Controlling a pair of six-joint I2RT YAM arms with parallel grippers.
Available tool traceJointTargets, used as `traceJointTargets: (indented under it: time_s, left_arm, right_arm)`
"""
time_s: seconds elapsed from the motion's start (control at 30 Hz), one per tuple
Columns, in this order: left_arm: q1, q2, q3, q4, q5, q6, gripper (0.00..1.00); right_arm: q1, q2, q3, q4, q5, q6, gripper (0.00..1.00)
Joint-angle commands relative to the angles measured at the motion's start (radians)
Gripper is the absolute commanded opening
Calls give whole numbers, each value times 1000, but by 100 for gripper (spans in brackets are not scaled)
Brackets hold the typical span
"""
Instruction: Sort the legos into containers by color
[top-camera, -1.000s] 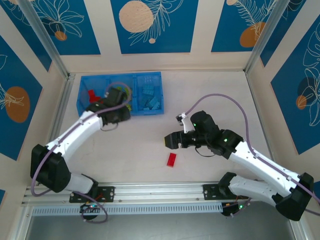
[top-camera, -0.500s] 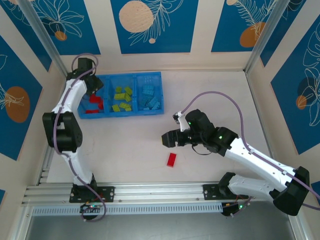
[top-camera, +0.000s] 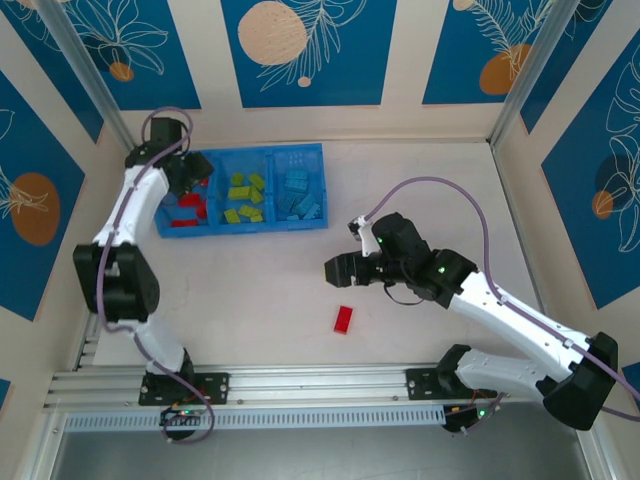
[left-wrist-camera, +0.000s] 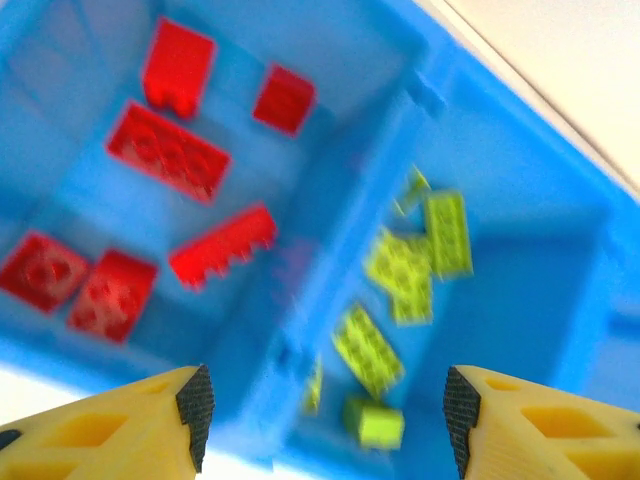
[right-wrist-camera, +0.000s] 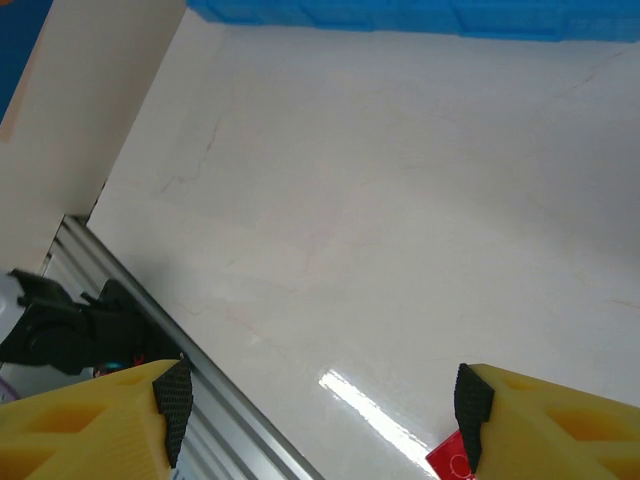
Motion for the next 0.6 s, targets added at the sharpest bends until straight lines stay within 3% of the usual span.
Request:
traceJointTargets:
  time_s: [0.0,0.17,0.33,0.43,0.57]
  left_arm:
    - [-154,-175,-150,51,49,13,63]
    - [-471,-306,-325,54,-62,7,62]
    - [-783,-259,-401,42,-153,-35,61]
    - [-915,-145,-389,42,-154,-45,62]
    - [-1018,-14,-360,60,-135,-64,68]
  right_arm:
    - [-57,-15,9,-8,-8,38,72]
    - [-166,-82,-31,-9,-85,66,72]
    - [-281,-175,-64,-60,-110,84,72]
    - [-335,-211,-73,-94,-130,91,72]
    - [-367,-248,-81,-131,-128,82,72]
